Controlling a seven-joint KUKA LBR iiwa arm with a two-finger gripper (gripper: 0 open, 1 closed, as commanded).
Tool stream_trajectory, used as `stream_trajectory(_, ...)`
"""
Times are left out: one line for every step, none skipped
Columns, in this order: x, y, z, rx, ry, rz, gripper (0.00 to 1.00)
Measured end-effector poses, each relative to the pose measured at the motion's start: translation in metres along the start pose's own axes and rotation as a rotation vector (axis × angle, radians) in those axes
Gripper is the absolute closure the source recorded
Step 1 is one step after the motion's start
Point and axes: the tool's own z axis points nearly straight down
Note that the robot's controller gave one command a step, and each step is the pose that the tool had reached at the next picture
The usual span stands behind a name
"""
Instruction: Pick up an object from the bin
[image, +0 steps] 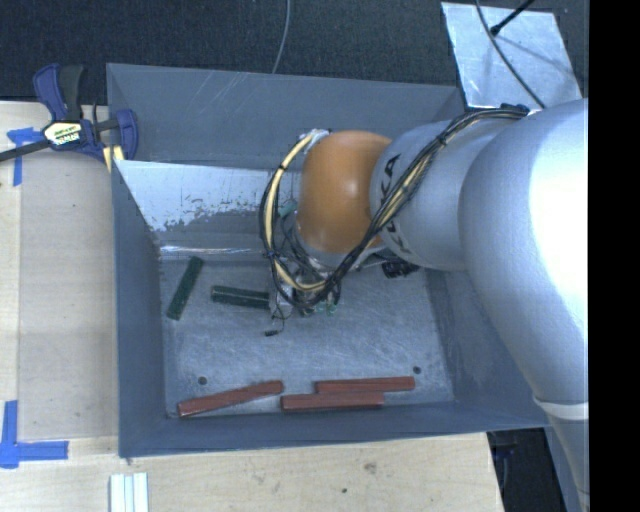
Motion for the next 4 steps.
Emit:
stream_trajectory(0.002, 0.001, -0.005, 0.001, 0.003, -0.004, 1.0)
stream_trajectory(0.011, 0.005, -0.024, 0.004, 0.006, -0.045, 1.0)
stream_trajectory(0.047, 0.021, 0.002, 0.001, 0.002, -0.321, 0.0)
stream_trajectory(0.046, 0.021, 0.001, 0.0, 0.001, -0.321, 0.0)
